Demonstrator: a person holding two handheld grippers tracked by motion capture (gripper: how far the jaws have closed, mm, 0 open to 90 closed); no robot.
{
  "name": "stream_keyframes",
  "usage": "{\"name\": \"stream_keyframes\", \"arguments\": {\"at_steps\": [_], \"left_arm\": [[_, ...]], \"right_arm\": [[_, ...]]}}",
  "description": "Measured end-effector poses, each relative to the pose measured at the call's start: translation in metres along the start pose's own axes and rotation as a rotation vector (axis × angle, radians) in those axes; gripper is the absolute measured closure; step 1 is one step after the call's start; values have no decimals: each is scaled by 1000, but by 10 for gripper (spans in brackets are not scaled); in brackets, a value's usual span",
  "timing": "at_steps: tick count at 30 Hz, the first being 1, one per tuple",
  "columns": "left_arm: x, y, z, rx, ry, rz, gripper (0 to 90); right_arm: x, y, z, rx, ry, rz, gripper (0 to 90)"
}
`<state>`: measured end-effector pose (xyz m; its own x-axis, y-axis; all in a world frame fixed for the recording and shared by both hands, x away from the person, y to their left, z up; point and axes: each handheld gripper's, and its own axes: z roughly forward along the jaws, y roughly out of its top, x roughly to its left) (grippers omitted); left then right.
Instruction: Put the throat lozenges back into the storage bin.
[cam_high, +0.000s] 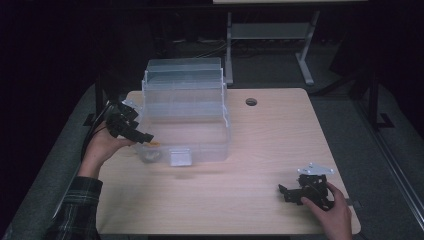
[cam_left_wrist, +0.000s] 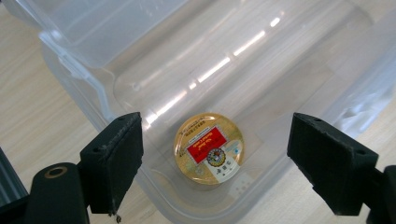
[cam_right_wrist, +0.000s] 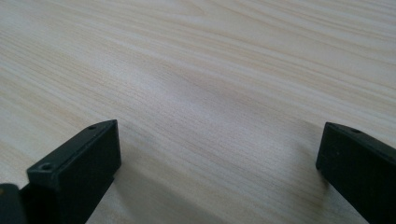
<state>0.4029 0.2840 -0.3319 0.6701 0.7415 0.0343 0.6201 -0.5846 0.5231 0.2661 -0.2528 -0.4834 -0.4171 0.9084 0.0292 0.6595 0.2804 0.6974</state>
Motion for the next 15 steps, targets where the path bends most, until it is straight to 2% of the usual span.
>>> {"name": "stream_keyframes", "arguments": {"at_steps": [7,15], "left_arm": [[-5,-4,-15,-41,0,4,178],[-10,-12,-26,-56,6,11,178]], "right_arm": [[0,0,0,0,0,0,0],[0,0,0,0,0,1,0]]}}
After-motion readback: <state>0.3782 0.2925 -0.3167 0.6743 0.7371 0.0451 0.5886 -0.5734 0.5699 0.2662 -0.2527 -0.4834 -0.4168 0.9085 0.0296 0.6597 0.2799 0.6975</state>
